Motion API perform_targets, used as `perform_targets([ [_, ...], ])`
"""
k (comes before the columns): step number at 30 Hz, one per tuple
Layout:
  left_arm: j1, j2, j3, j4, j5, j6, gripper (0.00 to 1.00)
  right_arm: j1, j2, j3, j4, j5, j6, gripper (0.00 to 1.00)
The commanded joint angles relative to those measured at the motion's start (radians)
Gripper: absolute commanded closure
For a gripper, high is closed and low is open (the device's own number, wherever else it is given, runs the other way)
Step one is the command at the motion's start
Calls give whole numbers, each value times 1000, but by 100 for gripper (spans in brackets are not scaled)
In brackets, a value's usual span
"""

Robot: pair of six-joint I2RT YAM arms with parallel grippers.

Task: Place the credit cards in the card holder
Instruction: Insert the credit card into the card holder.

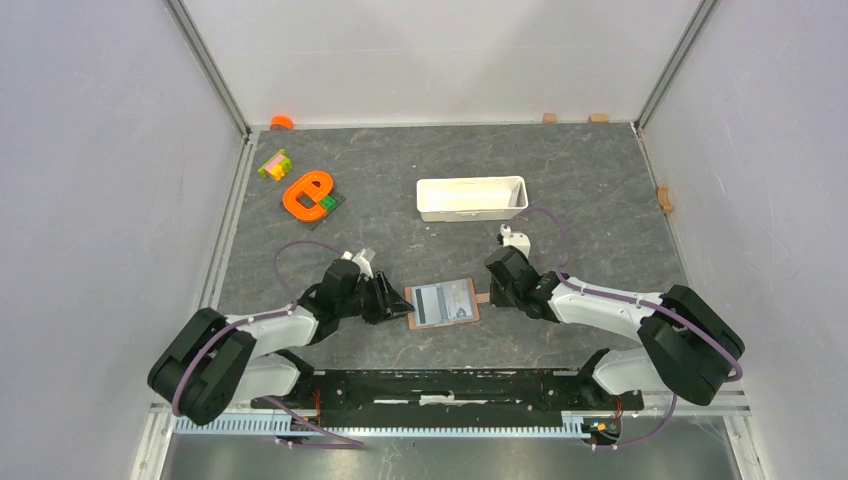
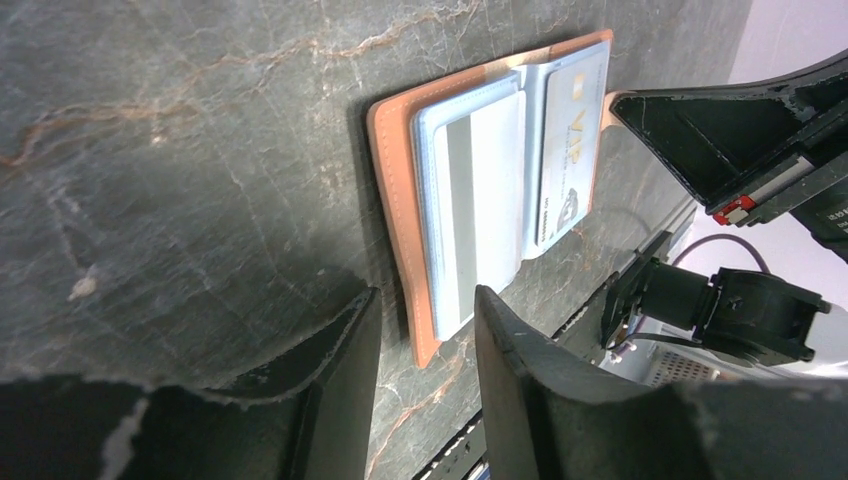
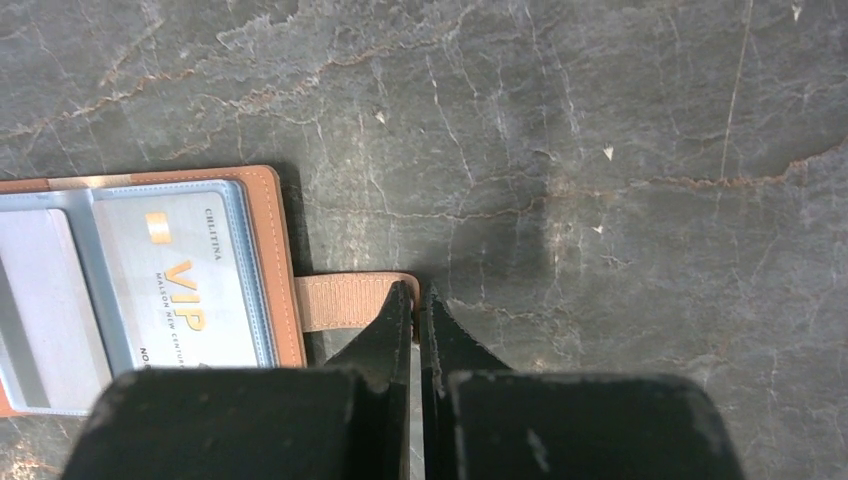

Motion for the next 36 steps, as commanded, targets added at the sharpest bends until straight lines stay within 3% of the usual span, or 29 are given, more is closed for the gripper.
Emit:
perform_targets([
  [1, 5, 94, -20, 144, 62, -52, 55, -9, 50, -46, -16, -27, -6, 100],
  [9, 5, 201, -43, 398, 120, -124, 64, -10, 58, -67, 12, -55, 2, 100],
  [18, 6, 164, -56, 491, 132, -125, 75, -10, 86, -78, 37, -80, 7, 100],
  [31, 5, 244, -48, 583, 143, -138, 71, -10, 104, -76, 44, -93, 7, 100],
  [36, 5, 256, -46, 615, 158, -148, 83, -10, 111, -79, 43, -92, 6, 100],
])
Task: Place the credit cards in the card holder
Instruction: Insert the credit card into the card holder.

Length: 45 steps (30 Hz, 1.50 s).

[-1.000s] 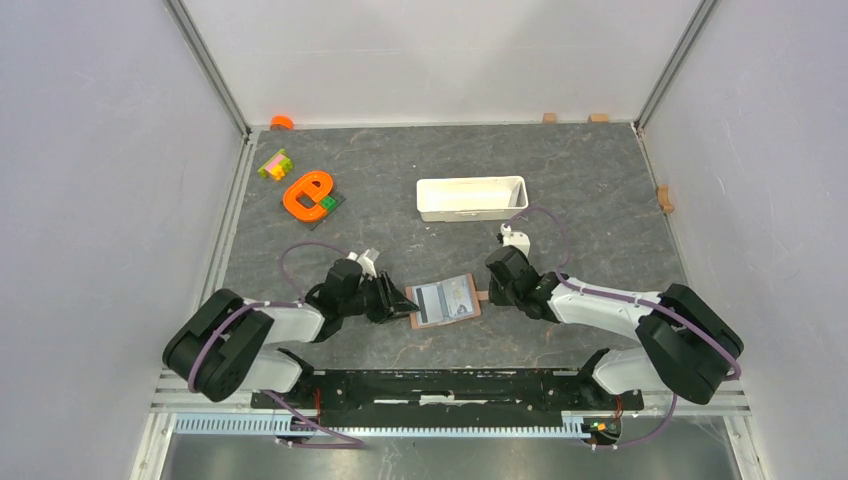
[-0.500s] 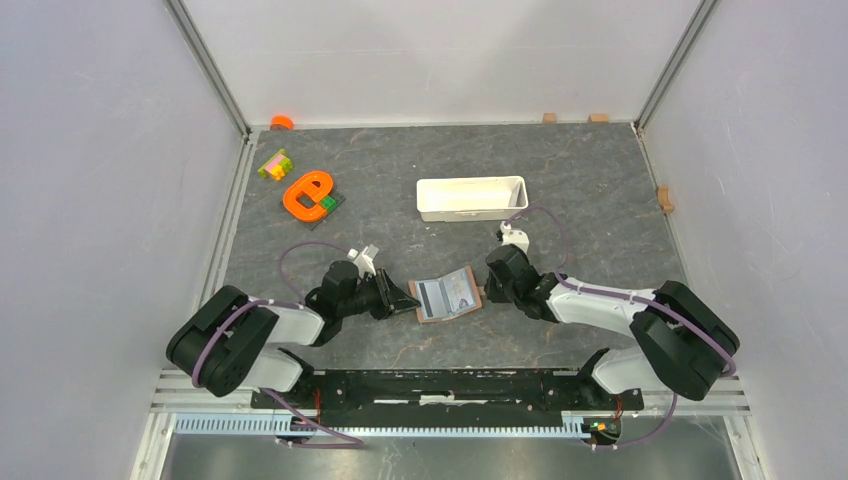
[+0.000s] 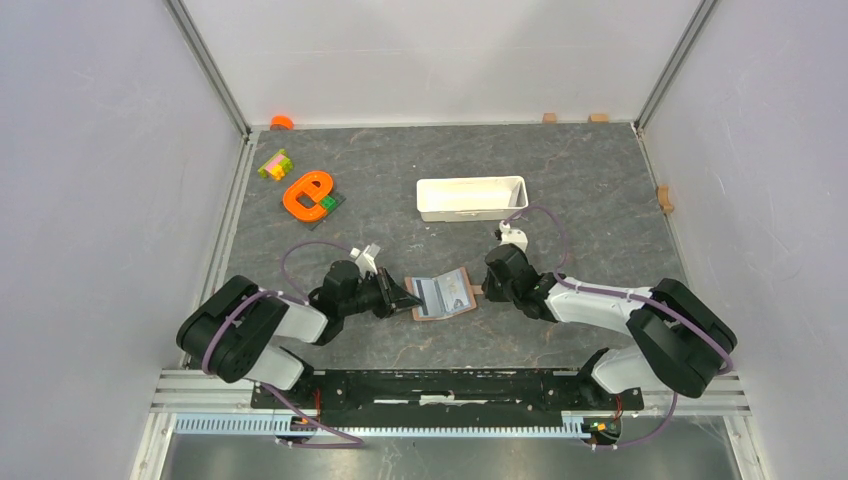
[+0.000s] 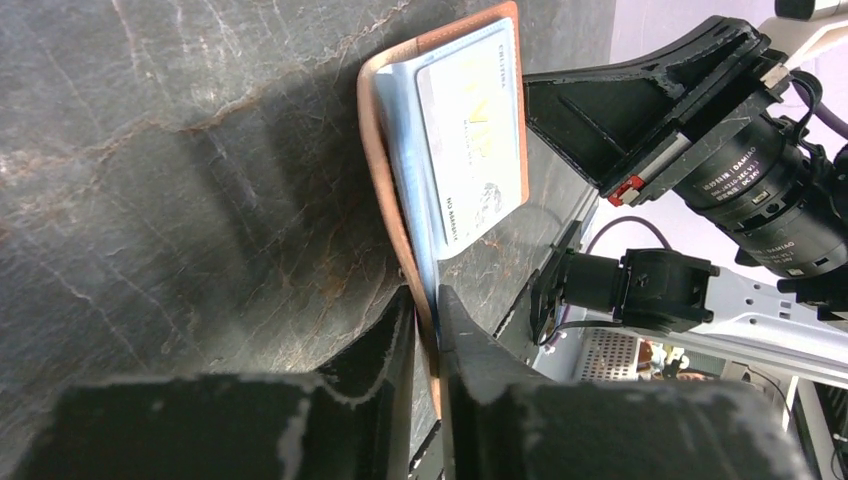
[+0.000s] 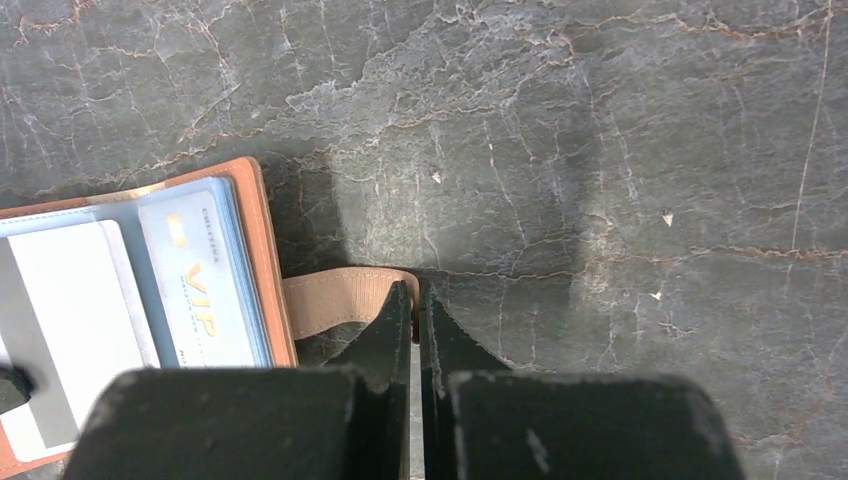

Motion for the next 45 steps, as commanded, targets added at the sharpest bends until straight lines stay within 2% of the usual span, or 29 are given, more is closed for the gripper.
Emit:
perform_targets([
  [1, 2, -4, 10, 81, 34, -27, 87, 2, 60, -54, -144, -50, 3, 100],
  [3, 2, -25, 23, 28, 38, -10, 92, 1, 55, -51, -147, -49, -3, 100],
  [5, 3, -59, 54, -117, 29, 42, 94, 2, 44, -42, -152, -50, -20, 97],
  [6, 4, -82, 80, -236, 19, 78, 94, 2, 31, -37, -156, -50, -29, 92],
  [10, 4, -145, 236, -714, -78, 260, 95, 2, -57, -23, -166, -41, -72, 59],
  [12, 3, -154, 301, -891, -100, 321, 94, 2, -112, -21, -161, -47, -91, 50],
  [15, 4, -137, 384, -1045, -102, 380, 94, 10, -193, -35, -114, -89, -116, 47],
  [18, 4, -109, 432, -1124, -81, 405, 94, 36, -232, -46, -28, -166, -133, 48],
  [25, 3, -82, 491, -1190, -71, 444, 92, 128, -112, -25, 162, -281, -110, 51],
  [31, 3, -80, 495, -1180, -32, 450, 92, 150, 27, 36, 153, -286, -102, 56],
  [36, 3, -89, 485, -1142, 2, 433, 92, 149, 61, 14, 170, -303, -64, 58],
  [40, 4, -84, 456, -1039, 54, 402, 92, 151, 102, 13, 126, -288, -38, 64],
  [45, 3, -66, 397, -833, 123, 324, 92, 150, 154, 13, 88, -291, -10, 70],
])
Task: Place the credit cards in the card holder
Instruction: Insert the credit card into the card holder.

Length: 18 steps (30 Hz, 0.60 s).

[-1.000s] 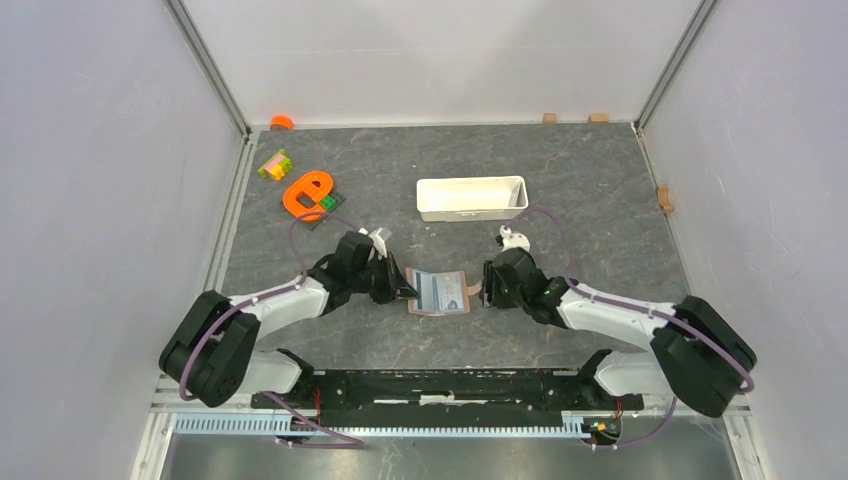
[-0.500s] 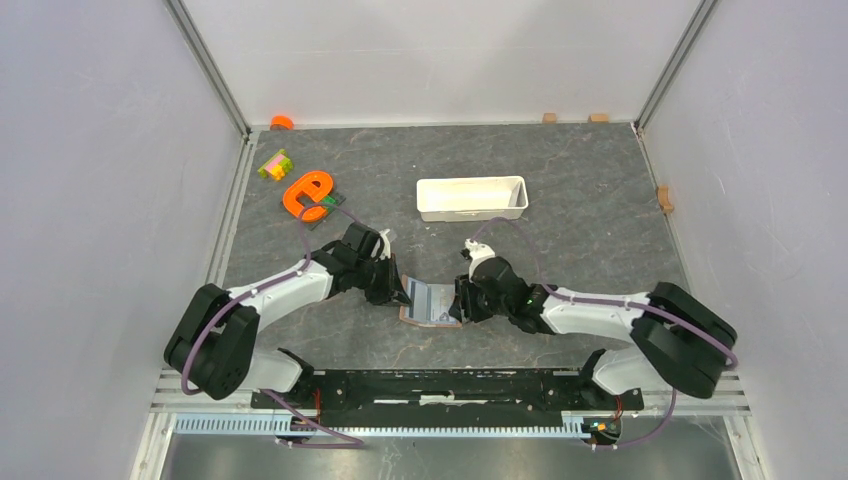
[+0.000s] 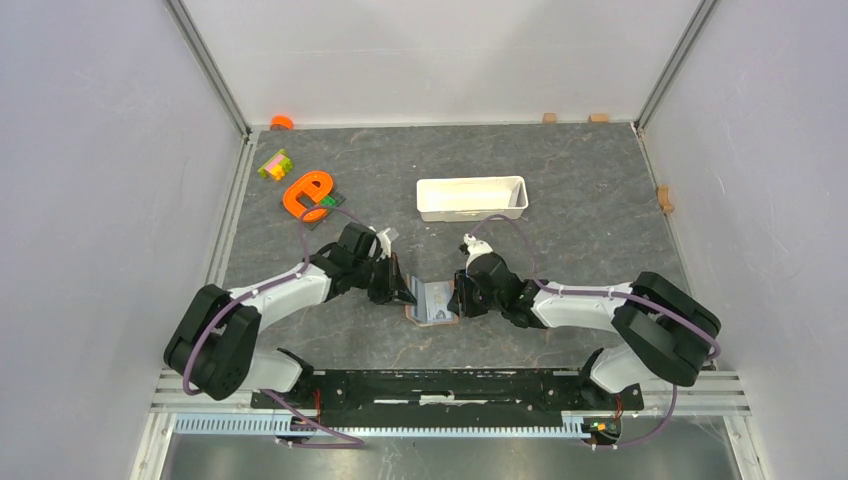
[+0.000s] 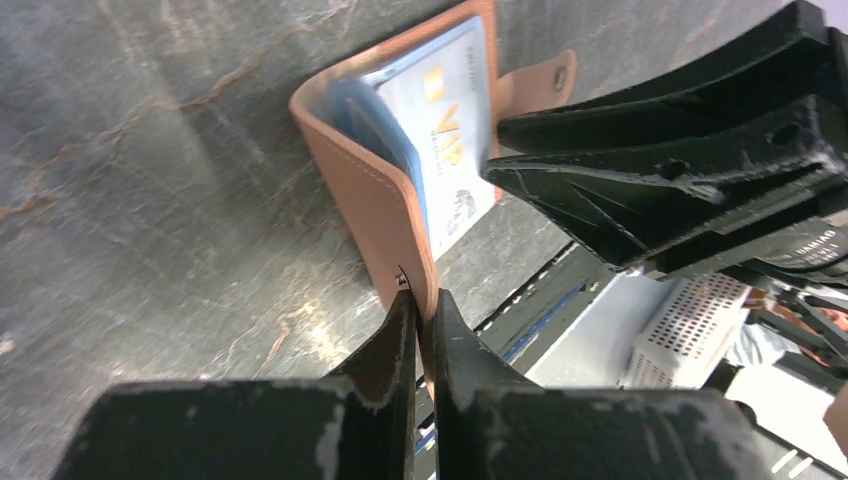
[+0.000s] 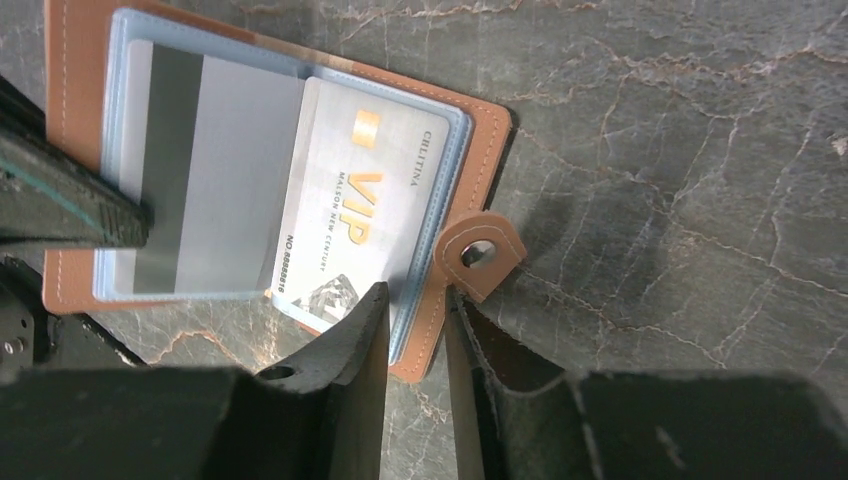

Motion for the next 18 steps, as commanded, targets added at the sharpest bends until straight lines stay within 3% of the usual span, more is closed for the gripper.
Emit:
perform_targets([
  [1, -12, 29, -64, 222, 93, -73, 92, 12, 93, -3, -53, -34, 45, 70],
  [11, -12, 80, -135, 432, 131, -127, 93, 19, 136, 14, -65, -46, 47, 71],
  [18, -12, 106, -151, 487, 138, -135, 90, 21, 154, 23, -75, -48, 49, 71],
])
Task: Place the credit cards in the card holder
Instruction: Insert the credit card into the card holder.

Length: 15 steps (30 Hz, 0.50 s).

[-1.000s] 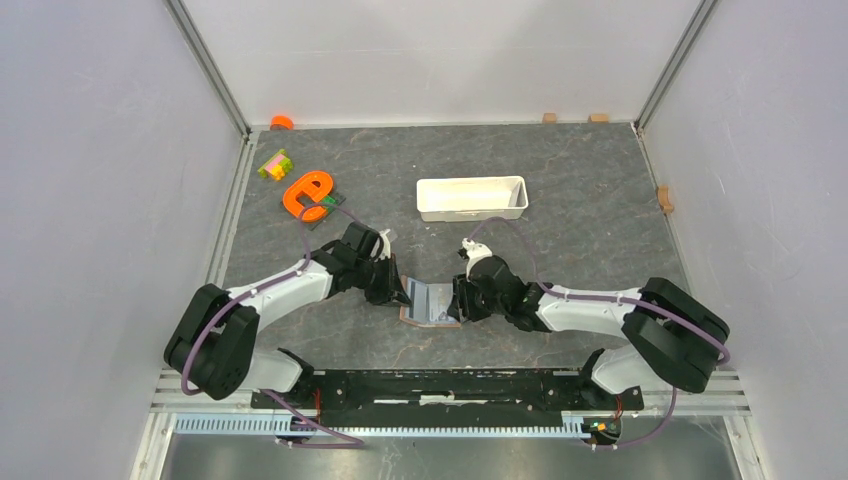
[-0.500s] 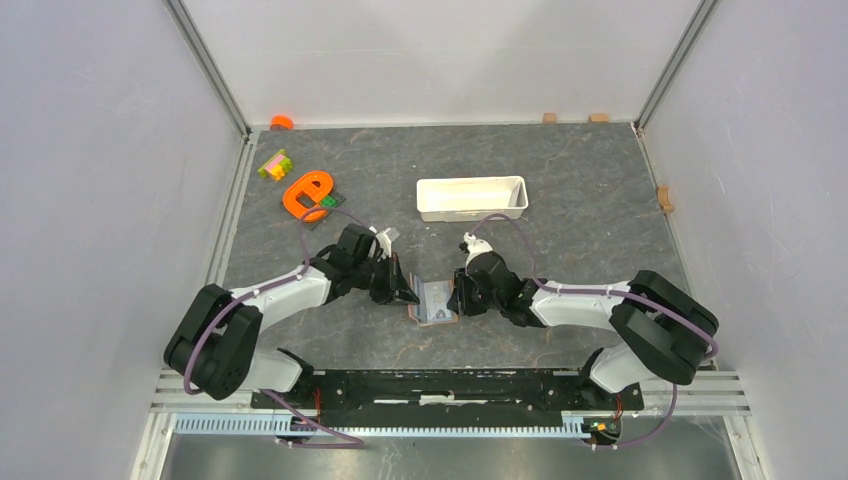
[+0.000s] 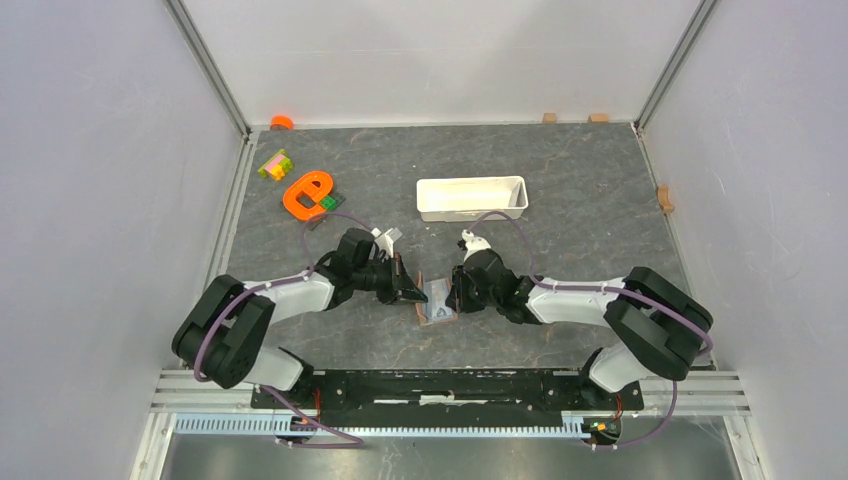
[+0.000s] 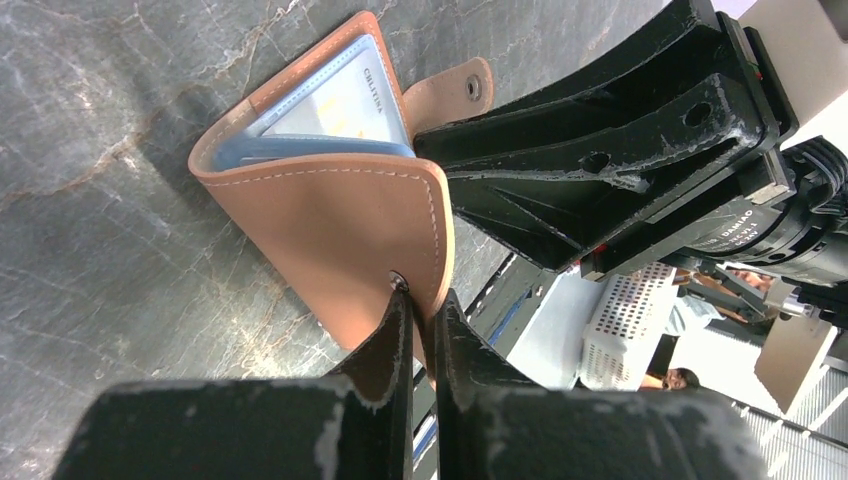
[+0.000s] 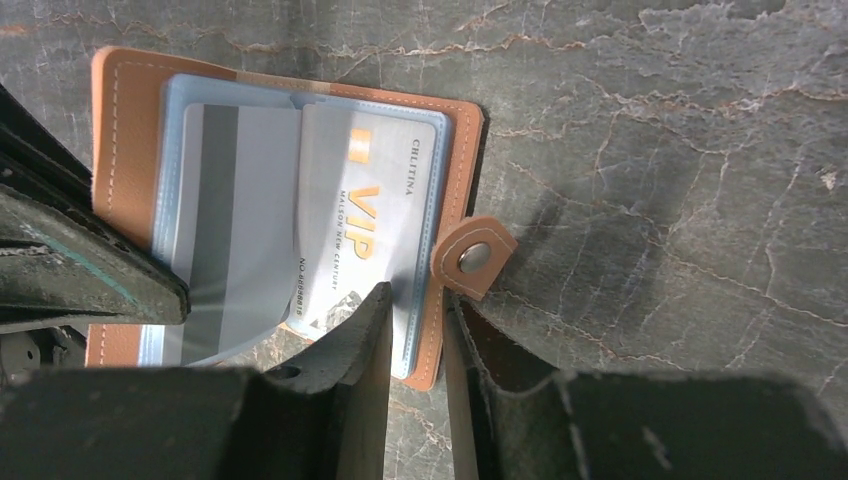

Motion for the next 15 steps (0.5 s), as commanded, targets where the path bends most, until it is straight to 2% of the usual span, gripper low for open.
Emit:
perform_targets([
  [1, -17, 51, -28, 99, -4, -11, 89, 28, 97, -17, -76, -71, 22, 72],
  [9, -17, 74, -40, 140, 9, -17, 82, 30, 109, -11, -83, -74, 22, 72],
  [15, -17, 80, -43, 130, -7, -15, 83, 30, 113, -7, -90, -71, 23, 72],
])
